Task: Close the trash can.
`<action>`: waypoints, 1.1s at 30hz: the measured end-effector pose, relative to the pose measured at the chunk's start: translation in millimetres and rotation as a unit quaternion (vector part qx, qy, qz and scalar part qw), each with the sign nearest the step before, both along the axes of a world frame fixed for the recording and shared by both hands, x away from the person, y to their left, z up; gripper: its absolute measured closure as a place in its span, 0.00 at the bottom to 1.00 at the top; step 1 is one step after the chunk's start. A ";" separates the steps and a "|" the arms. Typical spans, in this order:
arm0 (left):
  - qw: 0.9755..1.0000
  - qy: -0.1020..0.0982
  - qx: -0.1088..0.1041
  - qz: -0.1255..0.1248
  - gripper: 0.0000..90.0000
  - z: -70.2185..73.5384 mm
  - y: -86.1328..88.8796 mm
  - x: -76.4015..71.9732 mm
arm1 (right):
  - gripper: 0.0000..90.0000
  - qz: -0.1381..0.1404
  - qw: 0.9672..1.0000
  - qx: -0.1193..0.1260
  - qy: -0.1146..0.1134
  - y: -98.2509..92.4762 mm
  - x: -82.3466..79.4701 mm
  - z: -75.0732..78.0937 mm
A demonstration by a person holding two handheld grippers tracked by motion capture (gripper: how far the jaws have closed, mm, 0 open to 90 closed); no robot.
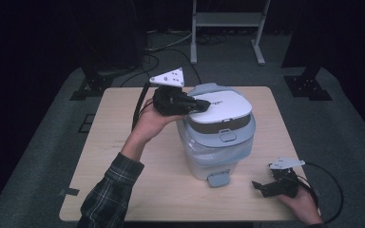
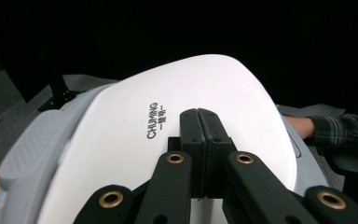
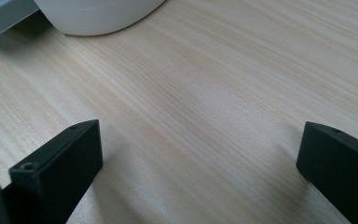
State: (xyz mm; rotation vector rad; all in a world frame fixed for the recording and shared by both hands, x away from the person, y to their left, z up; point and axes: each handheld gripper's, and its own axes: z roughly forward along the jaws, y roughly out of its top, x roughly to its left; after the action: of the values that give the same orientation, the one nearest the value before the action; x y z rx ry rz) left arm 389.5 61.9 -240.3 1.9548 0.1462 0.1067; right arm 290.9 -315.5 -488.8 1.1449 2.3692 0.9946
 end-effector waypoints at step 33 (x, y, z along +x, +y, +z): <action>0.998 0.018 0.053 -0.029 1.00 -13.5 -47.3 -24.7 | 0.00 0.002 1.000 0.000 0.000 0.2 -0.3 -0.1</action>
State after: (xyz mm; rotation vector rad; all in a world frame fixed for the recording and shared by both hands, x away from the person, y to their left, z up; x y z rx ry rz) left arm 364.8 14.5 -253.7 2.0658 0.1089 0.0422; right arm 290.6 -315.3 -488.9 1.1404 2.3722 0.9961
